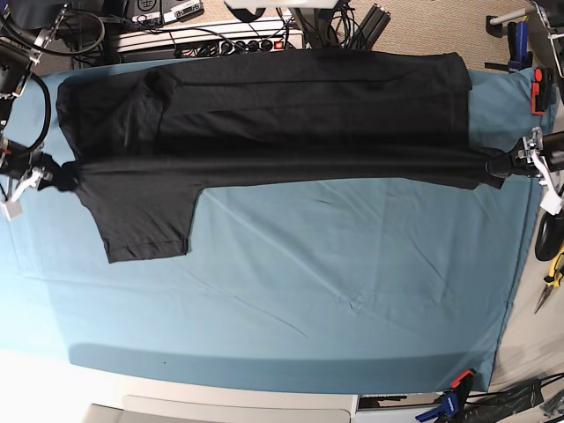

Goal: Fold the T-shirt properly

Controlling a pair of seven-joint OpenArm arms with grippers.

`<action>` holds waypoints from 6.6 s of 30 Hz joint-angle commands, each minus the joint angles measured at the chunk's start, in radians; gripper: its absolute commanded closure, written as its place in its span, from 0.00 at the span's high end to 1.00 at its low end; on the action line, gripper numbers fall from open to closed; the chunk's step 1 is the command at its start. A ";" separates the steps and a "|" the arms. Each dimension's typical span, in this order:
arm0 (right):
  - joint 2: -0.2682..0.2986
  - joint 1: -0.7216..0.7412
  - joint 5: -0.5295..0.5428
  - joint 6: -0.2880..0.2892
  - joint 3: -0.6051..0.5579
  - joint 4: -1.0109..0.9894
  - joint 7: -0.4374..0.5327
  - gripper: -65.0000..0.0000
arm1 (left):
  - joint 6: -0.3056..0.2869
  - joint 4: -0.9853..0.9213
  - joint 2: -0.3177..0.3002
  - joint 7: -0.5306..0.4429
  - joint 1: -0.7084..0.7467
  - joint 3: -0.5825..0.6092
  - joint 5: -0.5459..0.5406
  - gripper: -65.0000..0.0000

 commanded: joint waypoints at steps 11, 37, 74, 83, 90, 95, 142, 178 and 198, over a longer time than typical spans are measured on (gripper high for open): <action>0.036 -0.039 0.026 0.007 0.008 0.014 0.006 0.00 | 0.001 0.015 -0.033 0.003 0.024 -0.008 -0.022 0.00; 0.036 -0.039 0.021 0.007 0.008 0.014 0.006 0.00 | 0.008 0.015 -0.033 0.034 0.072 -0.008 -0.022 0.00; -0.128 0.137 -0.331 0.007 0.211 0.014 0.316 0.36 | -0.020 0.136 -0.019 -0.019 0.047 -0.008 -0.022 0.38; -0.341 0.169 -0.667 0.007 0.214 0.013 0.578 0.36 | -0.020 0.211 -0.019 -0.019 0.047 -0.008 -0.022 0.38; -0.364 0.169 -0.668 0.007 0.214 0.013 0.581 0.36 | -0.020 0.211 -0.019 -0.019 0.047 -0.008 -0.022 0.38; -0.363 0.169 -0.729 0.007 0.214 0.013 0.626 0.36 | -0.020 0.211 -0.019 -0.019 0.047 -0.008 -0.022 0.38; -0.366 0.194 -0.833 -0.058 -0.051 0.159 0.517 0.00 | -0.020 0.211 -0.019 -0.019 0.047 -0.008 -0.022 0.38; -0.366 -0.581 -0.595 -0.060 -0.051 1.217 0.205 0.00 | -0.020 0.211 -0.019 -0.020 0.047 -0.008 -0.022 0.38; -0.383 -0.709 -0.640 -0.060 -0.051 1.298 0.262 0.40 | -0.020 0.211 -0.019 -0.065 0.047 -0.008 -0.022 0.38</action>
